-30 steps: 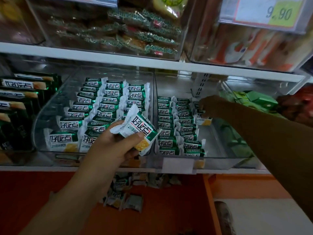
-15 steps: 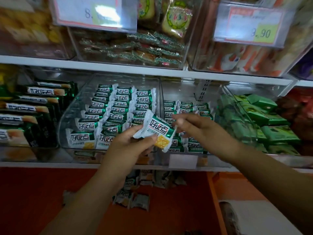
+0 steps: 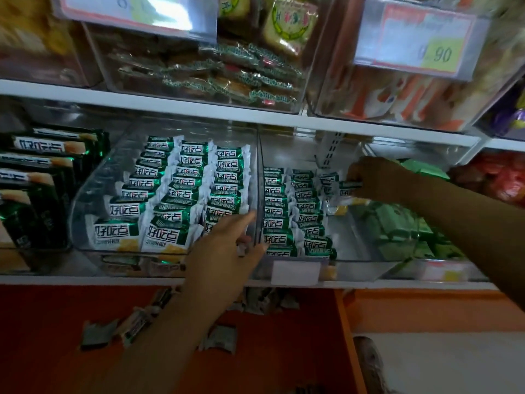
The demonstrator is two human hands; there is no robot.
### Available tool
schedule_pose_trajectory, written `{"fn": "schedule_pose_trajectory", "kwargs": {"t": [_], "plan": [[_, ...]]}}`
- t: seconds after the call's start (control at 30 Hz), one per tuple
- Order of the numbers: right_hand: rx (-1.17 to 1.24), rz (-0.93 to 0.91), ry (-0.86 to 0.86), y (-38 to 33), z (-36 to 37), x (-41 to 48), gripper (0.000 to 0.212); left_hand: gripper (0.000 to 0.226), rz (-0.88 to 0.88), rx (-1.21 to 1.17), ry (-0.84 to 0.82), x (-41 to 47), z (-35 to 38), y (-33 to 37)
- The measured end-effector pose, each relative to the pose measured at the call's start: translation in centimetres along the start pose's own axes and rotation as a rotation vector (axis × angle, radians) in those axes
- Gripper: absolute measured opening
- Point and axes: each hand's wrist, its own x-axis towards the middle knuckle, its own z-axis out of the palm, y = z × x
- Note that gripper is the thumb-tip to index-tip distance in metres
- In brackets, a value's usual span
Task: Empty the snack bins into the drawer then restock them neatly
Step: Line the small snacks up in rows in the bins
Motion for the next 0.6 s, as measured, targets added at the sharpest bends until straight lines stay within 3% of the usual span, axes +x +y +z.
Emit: {"fn": "schedule_pose_trajectory", "kwargs": {"t": [0.13, 0.27, 0.47, 0.53, 0.6], "plan": [[-0.177, -0.087, -0.215, -0.3, 2.6, 3.0, 0.051, 0.059, 0.031, -0.016, 0.047, 0.3, 0.6, -0.7], [-0.214, -0.077, -0.265, -0.4, 4.8, 4.5, 0.042, 0.06, 0.05, 0.014, 0.048, 0.4, 0.5, -0.9], [-0.27, -0.084, -0.138, 0.0, 6.0, 4.5, 0.036, 0.06, 0.043, -0.01, 0.035, -0.2, 0.1, -0.9], [-0.277, -0.075, -0.007, -0.5, 5.5, 3.5, 0.05, 0.062, 0.079, 0.038, 0.094, -1.2, -0.6, -0.6], [-0.134, -0.075, 0.219, -2.0, 4.8, 0.6, 0.054, 0.056, 0.199, 0.138, 0.145, -2.8, -1.7, -0.6]]}}
